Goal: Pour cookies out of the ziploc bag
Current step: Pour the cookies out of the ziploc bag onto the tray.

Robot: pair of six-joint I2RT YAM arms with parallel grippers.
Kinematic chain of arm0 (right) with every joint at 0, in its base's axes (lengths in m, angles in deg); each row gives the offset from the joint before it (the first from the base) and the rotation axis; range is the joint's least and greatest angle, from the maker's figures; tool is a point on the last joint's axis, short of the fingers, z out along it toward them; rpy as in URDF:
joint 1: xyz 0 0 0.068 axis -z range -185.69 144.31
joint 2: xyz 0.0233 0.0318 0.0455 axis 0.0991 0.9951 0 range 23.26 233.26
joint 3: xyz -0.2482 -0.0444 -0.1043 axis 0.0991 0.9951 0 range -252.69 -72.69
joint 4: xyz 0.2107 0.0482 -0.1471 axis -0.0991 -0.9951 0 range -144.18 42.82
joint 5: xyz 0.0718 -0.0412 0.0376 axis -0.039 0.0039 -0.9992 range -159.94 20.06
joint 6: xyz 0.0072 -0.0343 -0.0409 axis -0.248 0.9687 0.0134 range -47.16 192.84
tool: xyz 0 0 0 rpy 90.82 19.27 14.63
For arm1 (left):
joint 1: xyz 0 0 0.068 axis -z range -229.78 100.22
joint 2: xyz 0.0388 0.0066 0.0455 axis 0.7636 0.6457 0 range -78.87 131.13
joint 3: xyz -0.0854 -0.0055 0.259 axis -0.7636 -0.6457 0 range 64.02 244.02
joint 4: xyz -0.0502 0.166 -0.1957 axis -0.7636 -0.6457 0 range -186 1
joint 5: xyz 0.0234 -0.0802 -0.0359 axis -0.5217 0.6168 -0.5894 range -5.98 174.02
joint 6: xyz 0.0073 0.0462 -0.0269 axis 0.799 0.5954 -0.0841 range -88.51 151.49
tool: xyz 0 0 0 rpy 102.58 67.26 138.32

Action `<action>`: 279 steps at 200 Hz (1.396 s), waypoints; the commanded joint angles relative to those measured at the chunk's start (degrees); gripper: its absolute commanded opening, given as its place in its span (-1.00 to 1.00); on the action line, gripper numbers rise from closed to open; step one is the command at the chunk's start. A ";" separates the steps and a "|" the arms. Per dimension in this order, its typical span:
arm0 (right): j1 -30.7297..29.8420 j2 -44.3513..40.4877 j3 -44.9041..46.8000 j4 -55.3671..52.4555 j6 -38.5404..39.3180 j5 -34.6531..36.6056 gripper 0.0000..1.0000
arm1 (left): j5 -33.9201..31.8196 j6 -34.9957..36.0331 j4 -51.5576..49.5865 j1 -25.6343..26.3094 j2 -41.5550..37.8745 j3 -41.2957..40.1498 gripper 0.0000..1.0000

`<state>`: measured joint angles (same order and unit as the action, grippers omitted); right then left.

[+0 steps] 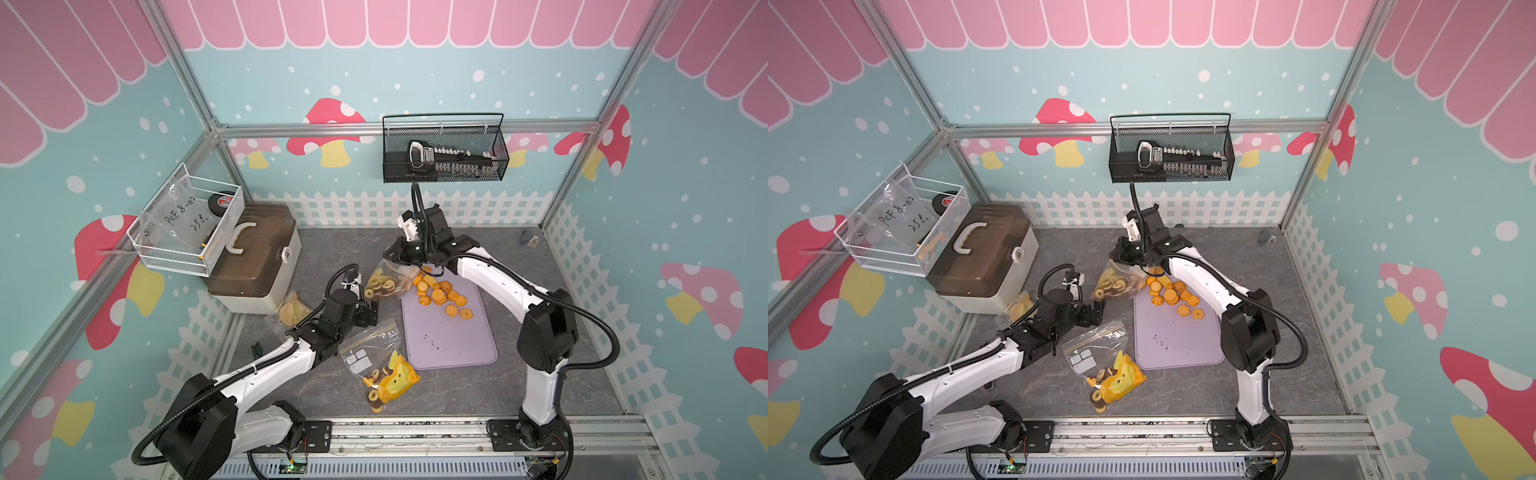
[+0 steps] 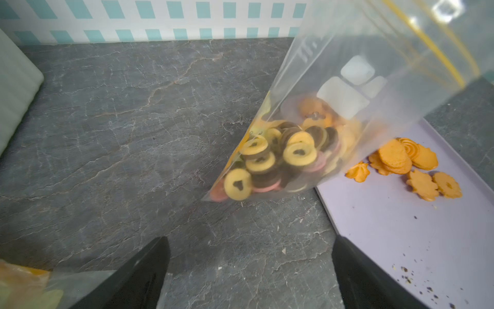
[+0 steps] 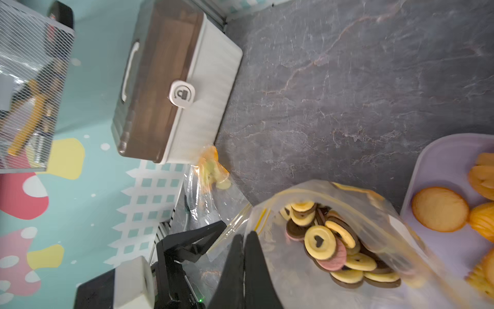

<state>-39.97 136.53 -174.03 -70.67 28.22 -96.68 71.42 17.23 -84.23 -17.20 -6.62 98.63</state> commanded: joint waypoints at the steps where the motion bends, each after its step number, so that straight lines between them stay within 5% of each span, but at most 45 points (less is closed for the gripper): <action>1: -0.37 1.84 1.03 -3.94 3.10 -0.83 -0.97 | 0.98 1.00 7.10 -0.32 3.58 -0.56 0.98; 52: -0.19 0.29 3.48 -3.44 3.62 0.48 -0.97 | 5.69 4.89 13.55 -2.25 8.06 1.61 0.98; 95: 0.78 -1.89 5.98 -0.43 2.96 -0.25 -0.97 | 23.88 7.12 20.06 -12.39 9.62 0.48 0.98; 147: 2.78 -2.48 5.37 0.01 3.09 -4.47 -0.97 | 33.41 14.79 14.20 -13.55 12.86 6.57 0.98; 234: 4.07 -2.82 3.06 1.76 1.21 -9.59 -0.98 | 38.96 18.31 9.68 -13.59 15.04 10.67 0.98; 279: 5.78 -3.92 3.48 1.49 0.74 -11.53 -0.98 | 35.99 30.34 -8.27 -13.36 16.67 20.28 0.98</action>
<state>-35.31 135.83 -169.11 -69.81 29.51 -106.06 108.47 37.86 -80.49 -30.53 9.09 113.64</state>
